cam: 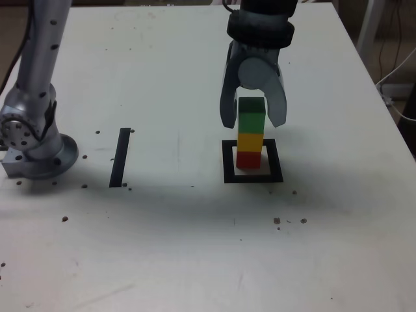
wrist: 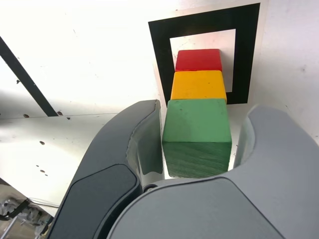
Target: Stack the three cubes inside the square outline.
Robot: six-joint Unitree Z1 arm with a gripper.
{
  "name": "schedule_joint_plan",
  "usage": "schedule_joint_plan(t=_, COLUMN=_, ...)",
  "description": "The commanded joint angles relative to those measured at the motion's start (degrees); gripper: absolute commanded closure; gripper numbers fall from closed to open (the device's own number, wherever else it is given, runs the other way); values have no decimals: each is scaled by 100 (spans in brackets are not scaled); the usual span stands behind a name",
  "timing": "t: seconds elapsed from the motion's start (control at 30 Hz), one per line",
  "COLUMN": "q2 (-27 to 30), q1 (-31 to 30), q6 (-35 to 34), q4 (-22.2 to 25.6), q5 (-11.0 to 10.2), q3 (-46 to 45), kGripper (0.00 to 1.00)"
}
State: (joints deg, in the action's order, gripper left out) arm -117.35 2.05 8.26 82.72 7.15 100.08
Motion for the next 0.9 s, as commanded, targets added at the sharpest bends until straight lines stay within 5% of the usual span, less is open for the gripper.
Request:
schedule_joint_plan(t=0.0, q2=62, q1=-13, q6=9, q4=-16, q5=5, q3=-3, kGripper=4)
schedule_joint_plan(t=0.47, q2=1293, q1=-12, q6=-197, q4=39, q5=-418, q3=-589, kGripper=1)
schedule_joint_plan(t=0.87, q2=2601, q1=-3, q6=-325, q4=-101, q5=-753, q3=-2561, kGripper=1)
